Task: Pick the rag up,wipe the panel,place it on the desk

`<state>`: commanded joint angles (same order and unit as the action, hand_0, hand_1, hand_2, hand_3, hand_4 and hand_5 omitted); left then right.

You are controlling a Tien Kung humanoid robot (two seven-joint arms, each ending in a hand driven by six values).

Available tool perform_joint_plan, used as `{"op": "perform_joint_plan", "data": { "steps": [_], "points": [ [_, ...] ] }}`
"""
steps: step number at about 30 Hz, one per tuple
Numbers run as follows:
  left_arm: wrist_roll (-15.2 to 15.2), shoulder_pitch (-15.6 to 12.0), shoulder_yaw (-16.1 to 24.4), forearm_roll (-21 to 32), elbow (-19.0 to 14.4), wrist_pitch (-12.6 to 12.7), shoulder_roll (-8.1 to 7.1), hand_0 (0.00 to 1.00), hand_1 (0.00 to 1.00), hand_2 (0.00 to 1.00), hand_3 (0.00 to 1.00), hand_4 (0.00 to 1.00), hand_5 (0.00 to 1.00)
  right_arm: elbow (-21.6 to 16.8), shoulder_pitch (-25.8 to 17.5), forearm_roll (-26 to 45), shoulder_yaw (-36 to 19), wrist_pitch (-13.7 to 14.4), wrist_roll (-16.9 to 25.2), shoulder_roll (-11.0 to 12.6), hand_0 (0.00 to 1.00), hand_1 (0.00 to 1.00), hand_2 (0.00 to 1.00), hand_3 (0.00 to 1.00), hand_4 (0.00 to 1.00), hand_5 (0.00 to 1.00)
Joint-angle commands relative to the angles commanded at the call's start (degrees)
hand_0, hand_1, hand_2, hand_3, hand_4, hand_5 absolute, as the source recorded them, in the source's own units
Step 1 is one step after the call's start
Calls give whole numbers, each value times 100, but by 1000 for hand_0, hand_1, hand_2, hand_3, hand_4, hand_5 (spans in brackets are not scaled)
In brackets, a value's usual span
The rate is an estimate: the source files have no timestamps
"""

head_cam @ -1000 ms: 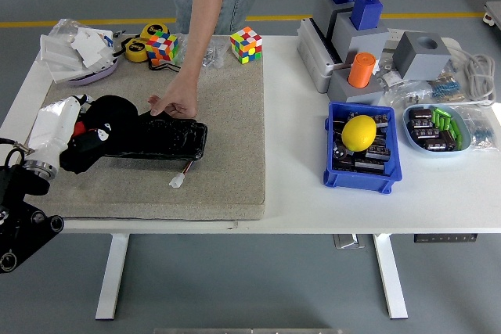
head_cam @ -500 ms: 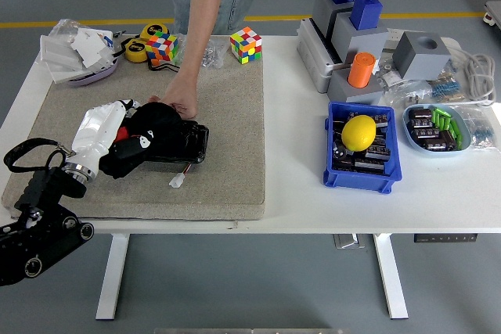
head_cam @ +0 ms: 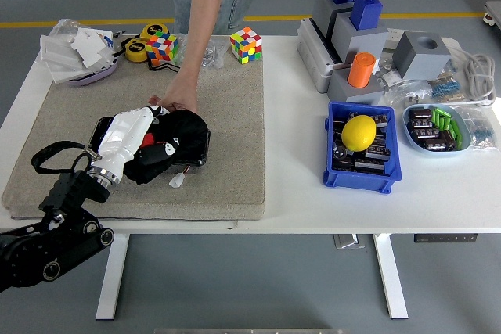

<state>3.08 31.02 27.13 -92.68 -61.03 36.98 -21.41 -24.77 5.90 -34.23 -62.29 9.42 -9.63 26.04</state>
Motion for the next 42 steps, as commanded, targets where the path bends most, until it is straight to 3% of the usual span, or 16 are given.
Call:
{"op": "perform_joint_plan", "data": {
  "steps": [6, 14, 30, 42],
  "points": [
    [18, 98, -64, 19, -9, 0, 111, 198, 117, 307, 576, 522, 201, 6, 4, 12, 15, -2, -1, 3, 741, 648, 694, 616, 998, 585],
    [34, 100, -81, 22, 3, 0, 138, 198, 116, 307, 575, 525, 204, 9, -9, 7, -12, -5, 0, -5, 741, 648, 694, 615, 998, 585],
    [16, -280, 878, -152, 336, 0, -475, 198, 116, 307, 576, 524, 208, 19, -49, 1, -93, -4, -1, -31, 741, 648, 694, 615, 998, 582],
    [1, -467, 1250, -195, 583, 0, -649, 198, 116, 307, 576, 525, 212, 13, -58, -14, -103, -2, -13, -34, 742, 647, 693, 615, 998, 582]
  ]
}}
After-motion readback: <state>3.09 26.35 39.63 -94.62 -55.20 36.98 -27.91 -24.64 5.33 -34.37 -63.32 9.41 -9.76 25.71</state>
